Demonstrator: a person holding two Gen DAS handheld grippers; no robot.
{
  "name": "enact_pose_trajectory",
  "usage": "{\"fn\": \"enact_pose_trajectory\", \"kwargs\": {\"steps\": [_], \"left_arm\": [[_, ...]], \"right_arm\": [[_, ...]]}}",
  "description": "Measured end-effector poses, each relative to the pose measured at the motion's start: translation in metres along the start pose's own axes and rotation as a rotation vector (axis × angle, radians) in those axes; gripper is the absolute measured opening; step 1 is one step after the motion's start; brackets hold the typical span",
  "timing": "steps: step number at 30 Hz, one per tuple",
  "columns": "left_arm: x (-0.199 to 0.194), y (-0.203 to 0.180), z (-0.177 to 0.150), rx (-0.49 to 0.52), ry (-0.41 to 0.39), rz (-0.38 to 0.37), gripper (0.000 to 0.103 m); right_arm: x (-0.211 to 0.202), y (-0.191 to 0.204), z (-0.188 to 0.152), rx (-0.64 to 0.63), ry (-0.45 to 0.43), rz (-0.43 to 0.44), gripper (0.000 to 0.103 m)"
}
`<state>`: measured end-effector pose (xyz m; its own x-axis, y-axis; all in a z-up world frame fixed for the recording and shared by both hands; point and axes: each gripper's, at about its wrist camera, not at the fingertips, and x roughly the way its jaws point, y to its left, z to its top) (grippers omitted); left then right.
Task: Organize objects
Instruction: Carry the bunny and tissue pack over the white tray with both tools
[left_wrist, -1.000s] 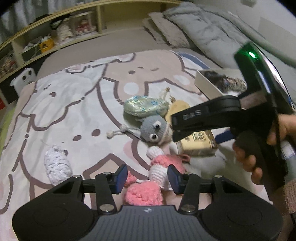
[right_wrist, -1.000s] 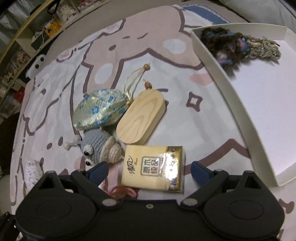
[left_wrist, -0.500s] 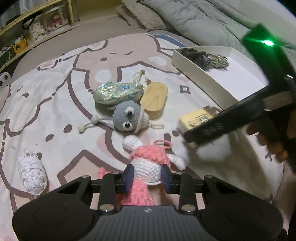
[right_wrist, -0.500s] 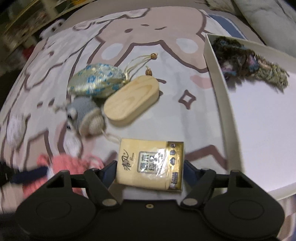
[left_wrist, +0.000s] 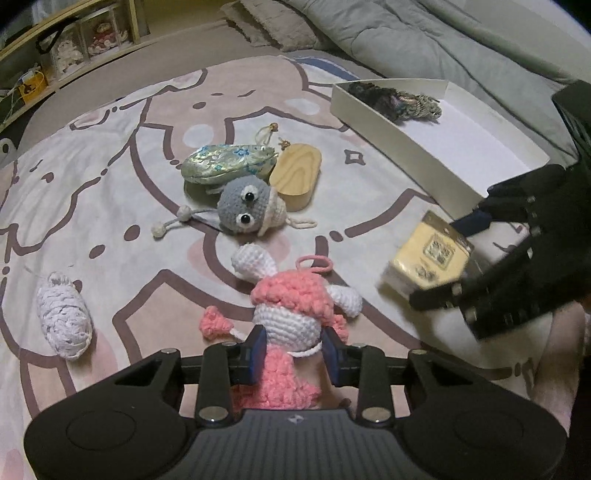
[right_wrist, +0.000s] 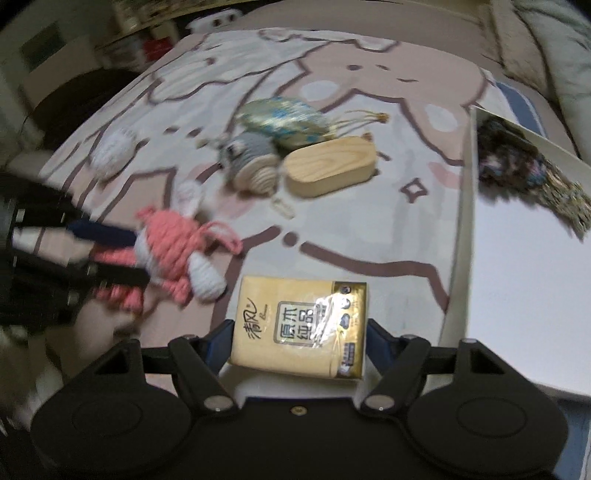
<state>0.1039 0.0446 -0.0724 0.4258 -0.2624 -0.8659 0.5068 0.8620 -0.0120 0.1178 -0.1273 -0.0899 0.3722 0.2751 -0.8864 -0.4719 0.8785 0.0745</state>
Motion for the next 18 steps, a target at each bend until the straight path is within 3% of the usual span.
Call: {"fn": "enact_pose_trajectory", "kwargs": {"steps": [7,18], "left_arm": [[0.012,-0.007,0.003,0.029,0.021,0.043,0.047],[0.019,-0.004,0.005,-0.012,0.065,0.094,0.048]], "right_arm": [[0.009,0.009,-0.005,-0.034,0.009,0.007,0.075],[0.012,0.003,-0.008,0.099,0.053,0.008,0.082]]}}
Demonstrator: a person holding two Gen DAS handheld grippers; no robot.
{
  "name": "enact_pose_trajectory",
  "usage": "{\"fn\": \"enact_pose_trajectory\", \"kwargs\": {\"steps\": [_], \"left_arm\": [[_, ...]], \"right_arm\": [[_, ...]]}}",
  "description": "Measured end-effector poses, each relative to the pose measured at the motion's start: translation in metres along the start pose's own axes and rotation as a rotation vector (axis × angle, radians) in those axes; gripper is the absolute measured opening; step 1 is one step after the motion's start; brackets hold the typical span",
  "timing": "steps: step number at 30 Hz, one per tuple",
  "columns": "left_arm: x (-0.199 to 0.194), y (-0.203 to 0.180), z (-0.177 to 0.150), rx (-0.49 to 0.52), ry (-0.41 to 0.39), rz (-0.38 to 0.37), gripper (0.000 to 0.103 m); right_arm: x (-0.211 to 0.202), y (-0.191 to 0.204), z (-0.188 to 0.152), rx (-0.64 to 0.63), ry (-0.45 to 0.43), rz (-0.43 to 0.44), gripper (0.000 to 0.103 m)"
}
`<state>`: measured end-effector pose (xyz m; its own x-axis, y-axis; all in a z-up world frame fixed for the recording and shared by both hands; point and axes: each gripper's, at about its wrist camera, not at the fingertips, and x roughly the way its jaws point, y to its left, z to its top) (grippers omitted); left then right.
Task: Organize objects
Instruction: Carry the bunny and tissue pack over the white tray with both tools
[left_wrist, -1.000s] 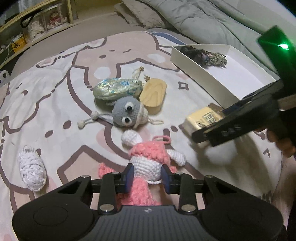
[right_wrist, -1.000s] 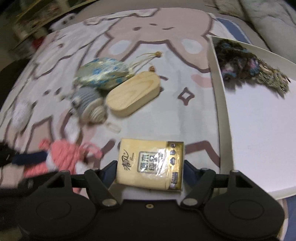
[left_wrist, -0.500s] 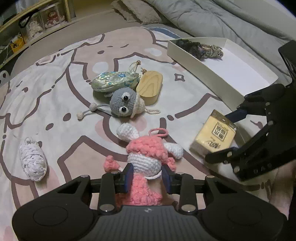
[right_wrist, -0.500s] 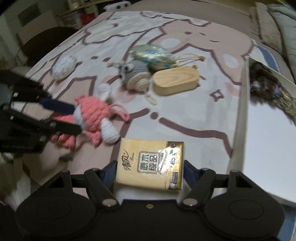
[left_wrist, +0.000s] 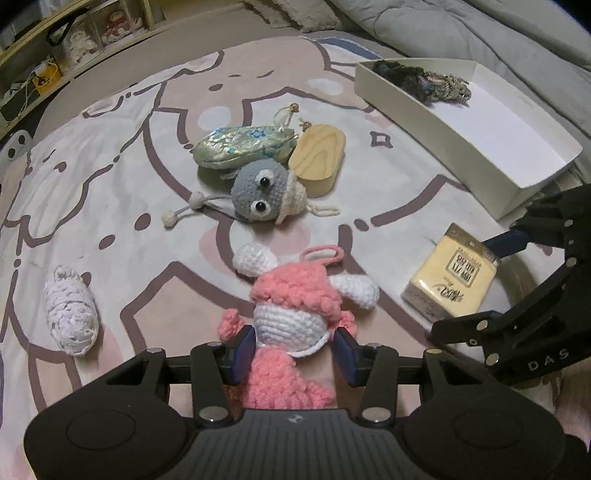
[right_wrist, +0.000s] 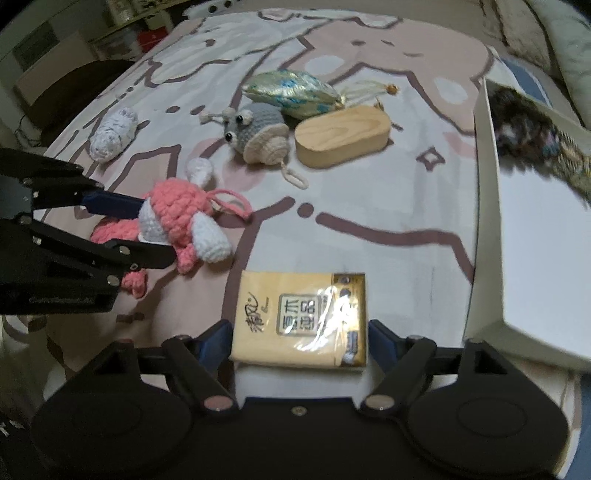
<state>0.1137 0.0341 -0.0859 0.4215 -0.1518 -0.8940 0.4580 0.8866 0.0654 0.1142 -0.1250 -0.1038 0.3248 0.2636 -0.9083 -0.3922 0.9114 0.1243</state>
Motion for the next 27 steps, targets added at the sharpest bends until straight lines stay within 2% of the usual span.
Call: {"fn": "enact_pose_trajectory", "kwargs": {"steps": [3,4,8,16,21,24,27], "left_arm": [[0.001,0.000,-0.004,0.012,0.018,0.027,0.046],[0.001,0.001,-0.005,0.006,0.017,0.029,0.042],[-0.003,0.011,-0.005,-0.069,0.007,0.017,0.038],[-0.004,0.009,-0.005,-0.115,-0.003,0.035,0.036],[-0.007,0.012,-0.007,-0.161,-0.014,0.042,0.035],[-0.009,0.016,-0.006,-0.217,-0.021,0.055,0.034],[-0.015,0.015,-0.003,-0.228,-0.043,0.071,0.034]], "right_arm": [[0.000,-0.001,0.000,0.026,0.008,-0.009,0.084],[-0.001,-0.003,0.000,0.044,0.007,-0.003,0.084],[-0.003,-0.013,0.003,0.131,0.011,0.020,0.084],[0.006,-0.001,0.001,0.032,0.020,-0.028,0.075],[-0.002,0.000,0.001,0.008,-0.021,-0.029,0.074],[-0.015,0.000,0.004,0.003,-0.072,-0.025,0.074],[-0.034,-0.003,0.009,0.008,-0.132,-0.023,0.074]]}}
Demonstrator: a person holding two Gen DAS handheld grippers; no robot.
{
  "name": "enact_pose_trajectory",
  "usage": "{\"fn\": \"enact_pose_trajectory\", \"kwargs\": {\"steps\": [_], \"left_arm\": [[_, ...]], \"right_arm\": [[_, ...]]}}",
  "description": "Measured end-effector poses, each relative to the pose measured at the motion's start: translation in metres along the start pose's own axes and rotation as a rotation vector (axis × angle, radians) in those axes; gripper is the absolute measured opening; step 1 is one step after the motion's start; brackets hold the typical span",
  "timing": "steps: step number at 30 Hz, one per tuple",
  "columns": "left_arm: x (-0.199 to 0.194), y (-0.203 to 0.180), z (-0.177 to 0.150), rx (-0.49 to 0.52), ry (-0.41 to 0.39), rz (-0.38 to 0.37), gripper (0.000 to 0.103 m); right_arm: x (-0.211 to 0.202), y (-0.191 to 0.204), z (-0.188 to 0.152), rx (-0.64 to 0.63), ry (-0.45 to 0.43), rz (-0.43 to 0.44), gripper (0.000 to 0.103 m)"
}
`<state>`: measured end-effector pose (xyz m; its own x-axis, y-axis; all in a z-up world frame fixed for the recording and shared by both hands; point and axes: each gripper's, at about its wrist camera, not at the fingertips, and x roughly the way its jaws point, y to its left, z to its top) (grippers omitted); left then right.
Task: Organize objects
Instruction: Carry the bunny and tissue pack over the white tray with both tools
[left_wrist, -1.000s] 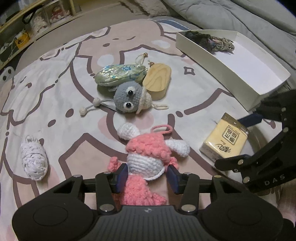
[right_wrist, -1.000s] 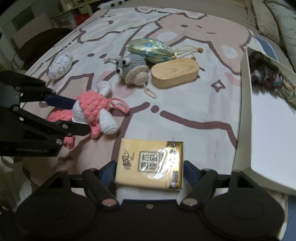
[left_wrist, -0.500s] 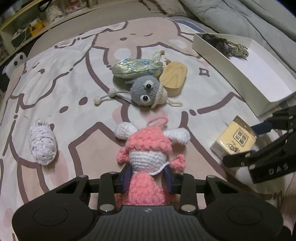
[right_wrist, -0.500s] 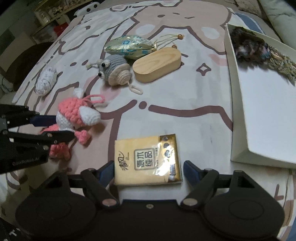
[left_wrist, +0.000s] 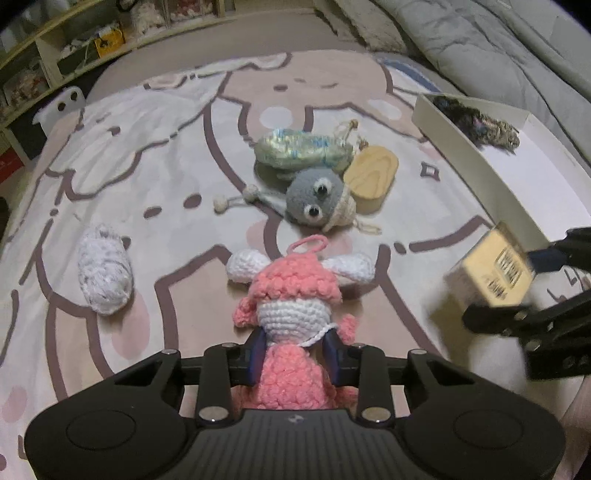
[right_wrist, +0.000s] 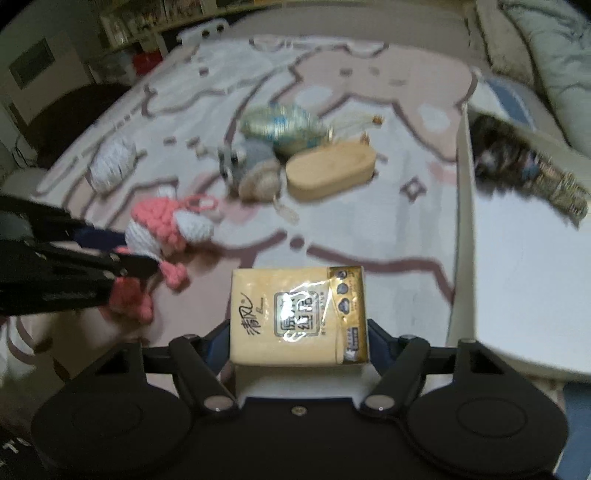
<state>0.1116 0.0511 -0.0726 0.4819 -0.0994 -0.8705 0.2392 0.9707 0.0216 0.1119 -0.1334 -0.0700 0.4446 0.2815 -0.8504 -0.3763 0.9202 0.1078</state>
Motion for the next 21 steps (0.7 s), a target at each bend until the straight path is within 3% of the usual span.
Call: {"fn": "enact_pose_trajectory", "kwargs": {"steps": [6,16,21], "left_arm": [[-0.020,-0.006,0.009,-0.044,-0.081,-0.009,0.034],[-0.050,-0.018,0.026,-0.126,-0.204,-0.041,0.034],[-0.062,-0.031,0.043,-0.121,-0.247,-0.070,0.034]], "right_arm": [[-0.027,-0.013,0.012,0.033,-0.087,-0.012,0.074],[-0.059,-0.039,0.021,0.077,-0.160,-0.044,0.074],[-0.081,-0.063,0.027,0.102,-0.199,-0.064,0.074]]}}
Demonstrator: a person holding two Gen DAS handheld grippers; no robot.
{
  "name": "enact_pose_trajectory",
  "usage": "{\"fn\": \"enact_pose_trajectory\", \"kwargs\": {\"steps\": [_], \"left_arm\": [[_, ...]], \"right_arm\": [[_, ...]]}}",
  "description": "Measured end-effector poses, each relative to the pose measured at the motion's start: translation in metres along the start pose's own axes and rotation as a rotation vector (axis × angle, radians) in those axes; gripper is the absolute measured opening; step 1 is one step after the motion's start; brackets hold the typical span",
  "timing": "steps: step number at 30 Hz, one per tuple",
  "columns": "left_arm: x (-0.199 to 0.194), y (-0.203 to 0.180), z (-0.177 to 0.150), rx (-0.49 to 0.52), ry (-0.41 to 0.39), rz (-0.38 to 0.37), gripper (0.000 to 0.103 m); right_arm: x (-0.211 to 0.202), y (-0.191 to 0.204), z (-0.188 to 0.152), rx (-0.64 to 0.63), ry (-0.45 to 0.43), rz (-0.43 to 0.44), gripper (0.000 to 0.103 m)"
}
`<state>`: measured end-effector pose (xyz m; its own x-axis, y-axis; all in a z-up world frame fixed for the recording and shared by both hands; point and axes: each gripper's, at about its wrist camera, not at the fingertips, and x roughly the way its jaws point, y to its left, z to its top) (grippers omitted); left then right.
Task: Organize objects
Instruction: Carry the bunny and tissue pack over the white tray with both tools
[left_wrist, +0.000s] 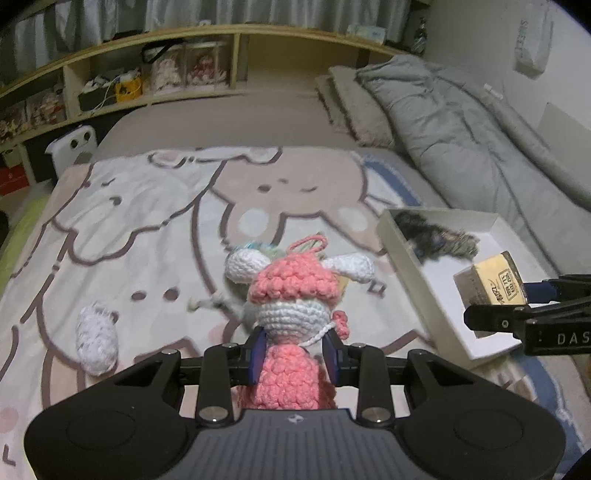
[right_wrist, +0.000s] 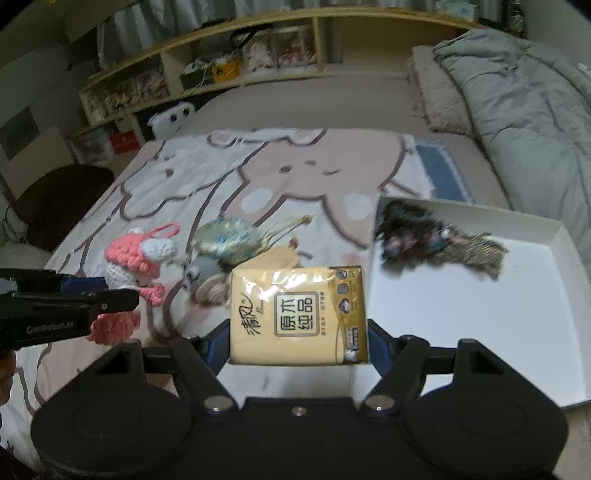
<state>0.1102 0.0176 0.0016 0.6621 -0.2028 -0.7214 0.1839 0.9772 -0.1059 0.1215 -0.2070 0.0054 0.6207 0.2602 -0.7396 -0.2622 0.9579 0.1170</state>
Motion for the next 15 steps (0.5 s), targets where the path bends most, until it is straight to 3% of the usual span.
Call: {"fn": "enact_pose_trajectory", "kwargs": {"steps": [15], "left_arm": [[0.017,-0.093,0.066,0.151,-0.134,-0.129,0.034]], "right_arm": [[-0.031,-0.101,0.019,0.088,-0.050,-0.131,0.074]]}}
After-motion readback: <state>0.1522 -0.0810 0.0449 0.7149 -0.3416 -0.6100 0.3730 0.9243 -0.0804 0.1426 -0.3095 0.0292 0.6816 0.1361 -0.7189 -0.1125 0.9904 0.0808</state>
